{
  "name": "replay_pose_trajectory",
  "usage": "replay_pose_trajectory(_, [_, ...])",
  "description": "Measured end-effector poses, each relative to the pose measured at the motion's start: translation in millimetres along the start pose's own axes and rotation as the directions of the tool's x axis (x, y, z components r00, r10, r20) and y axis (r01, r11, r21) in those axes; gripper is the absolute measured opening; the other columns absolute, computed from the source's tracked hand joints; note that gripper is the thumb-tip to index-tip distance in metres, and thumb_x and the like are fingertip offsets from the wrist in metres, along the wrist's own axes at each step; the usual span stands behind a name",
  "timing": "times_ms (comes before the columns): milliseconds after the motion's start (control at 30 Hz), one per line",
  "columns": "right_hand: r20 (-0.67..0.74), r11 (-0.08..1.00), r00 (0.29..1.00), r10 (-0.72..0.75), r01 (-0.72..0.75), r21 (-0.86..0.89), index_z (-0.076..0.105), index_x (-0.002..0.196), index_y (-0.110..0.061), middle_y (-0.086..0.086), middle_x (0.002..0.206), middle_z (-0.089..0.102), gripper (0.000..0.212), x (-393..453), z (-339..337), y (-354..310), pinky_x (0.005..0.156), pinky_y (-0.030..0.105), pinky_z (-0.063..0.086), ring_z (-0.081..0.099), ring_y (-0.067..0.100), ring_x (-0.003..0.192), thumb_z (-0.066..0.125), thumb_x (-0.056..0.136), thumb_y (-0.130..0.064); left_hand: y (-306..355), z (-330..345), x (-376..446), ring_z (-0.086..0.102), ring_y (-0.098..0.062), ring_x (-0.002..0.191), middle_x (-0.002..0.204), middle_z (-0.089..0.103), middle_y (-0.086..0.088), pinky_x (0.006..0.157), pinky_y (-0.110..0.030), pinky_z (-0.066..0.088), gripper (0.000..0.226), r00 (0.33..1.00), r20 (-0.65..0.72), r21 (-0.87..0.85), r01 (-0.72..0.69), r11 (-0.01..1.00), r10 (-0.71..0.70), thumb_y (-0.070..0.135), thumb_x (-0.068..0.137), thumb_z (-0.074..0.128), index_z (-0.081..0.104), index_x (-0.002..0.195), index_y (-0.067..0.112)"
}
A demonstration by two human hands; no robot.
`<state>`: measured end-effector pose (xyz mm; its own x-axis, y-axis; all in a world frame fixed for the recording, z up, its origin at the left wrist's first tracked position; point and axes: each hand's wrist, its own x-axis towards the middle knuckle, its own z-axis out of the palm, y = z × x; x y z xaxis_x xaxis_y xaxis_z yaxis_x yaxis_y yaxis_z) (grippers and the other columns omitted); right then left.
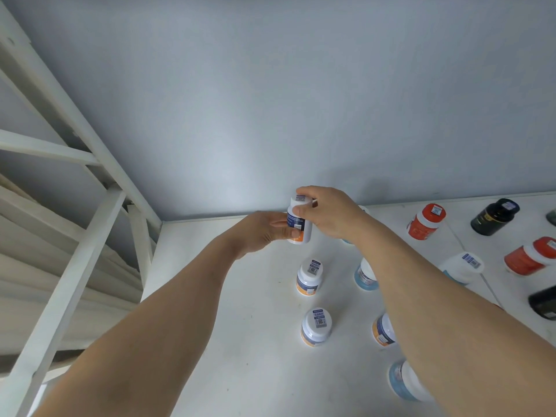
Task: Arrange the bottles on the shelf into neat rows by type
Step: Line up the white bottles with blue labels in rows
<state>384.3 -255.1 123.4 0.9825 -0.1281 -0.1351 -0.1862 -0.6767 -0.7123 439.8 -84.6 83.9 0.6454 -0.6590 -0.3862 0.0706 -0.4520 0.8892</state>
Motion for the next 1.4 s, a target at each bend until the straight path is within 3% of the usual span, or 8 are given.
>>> replay_pose_trajectory(267, [0.023,1.0,1.0,0.02,-0.021,0.019,0.053,0.134,-0.025,-0.005,0.129,0.057,0.045,5.0,3.3,9.4,0.083,0.022,0.037,0.054,0.012,0.105,0.059,0.089,-0.032,-12.2,-1.0,8.8,0.06,-0.007,0.116,0.115,0.07,0.013,0.104,-0.034,0.039,0.035,1.0,0.0,0.003,-0.015,1.0,0.015,0.033,0.081,0.076,0.069,0.116,0.031])
replay_pose_trajectory(467, [0.035,1.0,0.999,0.011,-0.011,-0.009,0.051,0.135,-0.026,-0.005,0.131,0.057,0.046,7.9,7.4,15.4,0.084,0.023,0.038,0.053,0.011,0.104,0.058,0.09,-0.032,-14.5,-0.6,11.0,0.061,-0.001,0.108,0.109,0.072,0.015,0.086,-0.022,0.041,0.032,1.0,-0.02,0.0,0.003,1.0,-0.003,0.032,0.083,0.075,0.07,0.115,0.03])
replay_pose_trajectory(667, [0.073,0.999,0.997,0.04,-0.04,-0.008,0.047,0.138,-0.027,-0.005,0.132,0.056,0.049,7.0,14.3,26.0,0.085,0.021,0.038,0.051,0.008,0.103,0.059,0.09,-0.025,-23.5,-0.7,17.4,0.058,-0.006,0.118,0.121,0.066,0.014,0.097,-0.028,0.043,0.052,0.991,-0.135,0.154,0.005,0.988,0.016,0.05,0.076,0.076,0.064,0.122,0.03])
replay_pose_trajectory(800, [0.095,0.997,0.993,0.072,-0.07,-0.023,0.048,0.136,-0.027,-0.003,0.131,0.057,0.049,2.2,28.2,38.0,0.09,0.024,0.042,0.055,0.014,0.112,0.061,0.089,-0.021,-29.2,6.7,10.8,0.049,-0.013,0.127,0.138,0.054,0.011,0.1,-0.031,0.04,0.05,0.97,-0.211,0.699,0.065,0.713,0.118,0.053,0.091,0.055,0.053,0.135,0.029])
replay_pose_trajectory(867, [0.091,0.996,0.992,0.082,-0.079,-0.032,0.049,0.135,-0.029,-0.003,0.131,0.058,0.05,0.5,35.6,43.7,0.095,0.029,0.044,0.055,0.016,0.115,0.061,0.087,-0.02,-32.1,9.9,6.6,0.047,-0.016,0.129,0.143,0.05,0.01,0.1,-0.033,0.041,0.046,0.966,-0.184,0.824,0.051,0.565,0.182,0.049,0.097,0.046,0.049,0.139,0.029])
replay_pose_trajectory(1133, [0.008,0.998,1.0,0.022,-0.022,-0.061,0.042,0.14,-0.029,-0.008,0.146,0.042,0.056,-11.2,38.8,38.4,0.104,0.026,0.033,0.042,0.015,0.131,0.062,0.088,-0.026,-40.3,13.7,-3.6,0.057,-0.023,0.112,0.124,0.063,0.004,0.087,-0.034,0.047,0.037,0.911,-0.129,0.927,-0.03,0.374,0.392,0.038,0.099,0.042,0.059,0.126,0.021])
replay_pose_trajectory(1267, [-0.131,0.957,0.985,-0.114,0.074,-0.281,0.053,0.131,-0.02,-0.004,0.142,0.048,0.037,-31.5,32.5,32.5,0.103,0.028,0.035,0.045,0.017,0.128,0.051,0.095,-0.025,-34.0,19.6,-16.1,0.059,-0.025,0.106,0.118,0.065,0.002,0.082,-0.034,0.044,0.034,0.865,-0.13,0.949,-0.033,0.314,0.484,0.035,0.098,0.041,0.061,0.12,0.019])
replay_pose_trajectory(1400, [-0.083,0.865,0.976,-0.199,0.136,-0.482,0.057,0.125,-0.02,-0.002,0.132,0.056,0.032,-62.5,28.5,32.9,0.092,0.032,0.041,0.051,0.022,0.118,0.044,0.096,-0.026,-22.8,36.1,-35.8,0.061,-0.027,0.097,0.106,0.068,0.0,0.078,-0.035,0.044,0.03,0.813,-0.115,0.964,-0.048,0.263,0.571,0.032,0.097,0.043,0.065,0.11,0.017])
